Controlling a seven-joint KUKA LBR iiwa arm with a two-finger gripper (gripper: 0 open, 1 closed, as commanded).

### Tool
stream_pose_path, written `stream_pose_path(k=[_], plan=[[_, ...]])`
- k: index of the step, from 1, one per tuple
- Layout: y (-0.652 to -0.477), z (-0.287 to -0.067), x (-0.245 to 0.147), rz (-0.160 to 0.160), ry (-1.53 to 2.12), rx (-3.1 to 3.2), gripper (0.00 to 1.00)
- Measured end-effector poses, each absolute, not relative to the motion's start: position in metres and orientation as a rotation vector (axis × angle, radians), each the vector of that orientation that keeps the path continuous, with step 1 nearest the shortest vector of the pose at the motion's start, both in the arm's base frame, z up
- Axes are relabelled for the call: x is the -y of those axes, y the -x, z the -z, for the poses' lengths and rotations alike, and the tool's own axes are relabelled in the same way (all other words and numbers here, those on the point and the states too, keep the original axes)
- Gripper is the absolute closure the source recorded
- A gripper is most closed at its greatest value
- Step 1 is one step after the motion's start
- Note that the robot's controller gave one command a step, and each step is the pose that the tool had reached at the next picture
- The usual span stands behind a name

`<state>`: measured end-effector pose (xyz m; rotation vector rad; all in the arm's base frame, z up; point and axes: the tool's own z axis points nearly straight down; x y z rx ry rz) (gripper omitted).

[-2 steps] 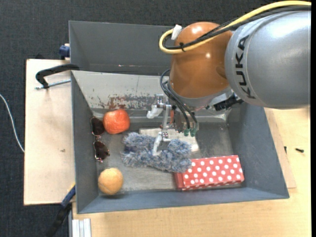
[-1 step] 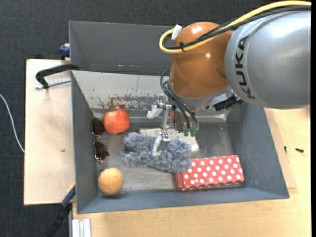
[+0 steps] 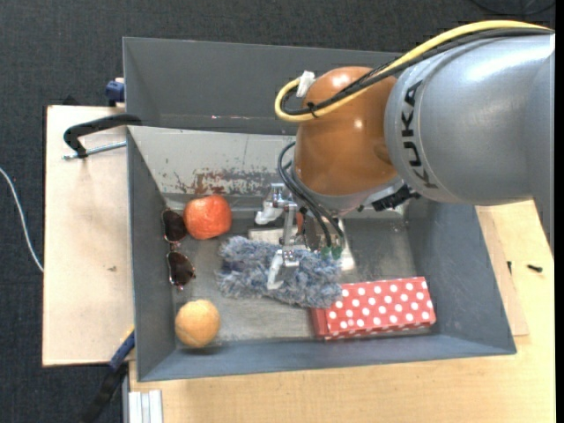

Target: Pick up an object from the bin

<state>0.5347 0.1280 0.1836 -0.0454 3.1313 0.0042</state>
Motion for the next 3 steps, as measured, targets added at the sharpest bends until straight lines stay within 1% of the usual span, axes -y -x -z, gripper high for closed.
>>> stream_pose_path(k=[1, 3], plan=[[-0.5435, -0.0786, -0.1181, -0.010, 0.264, -3.109, 1.00], [-0.5427, -0.0792, -0.1178, -0.010, 0.270, -3.109, 1.00]])
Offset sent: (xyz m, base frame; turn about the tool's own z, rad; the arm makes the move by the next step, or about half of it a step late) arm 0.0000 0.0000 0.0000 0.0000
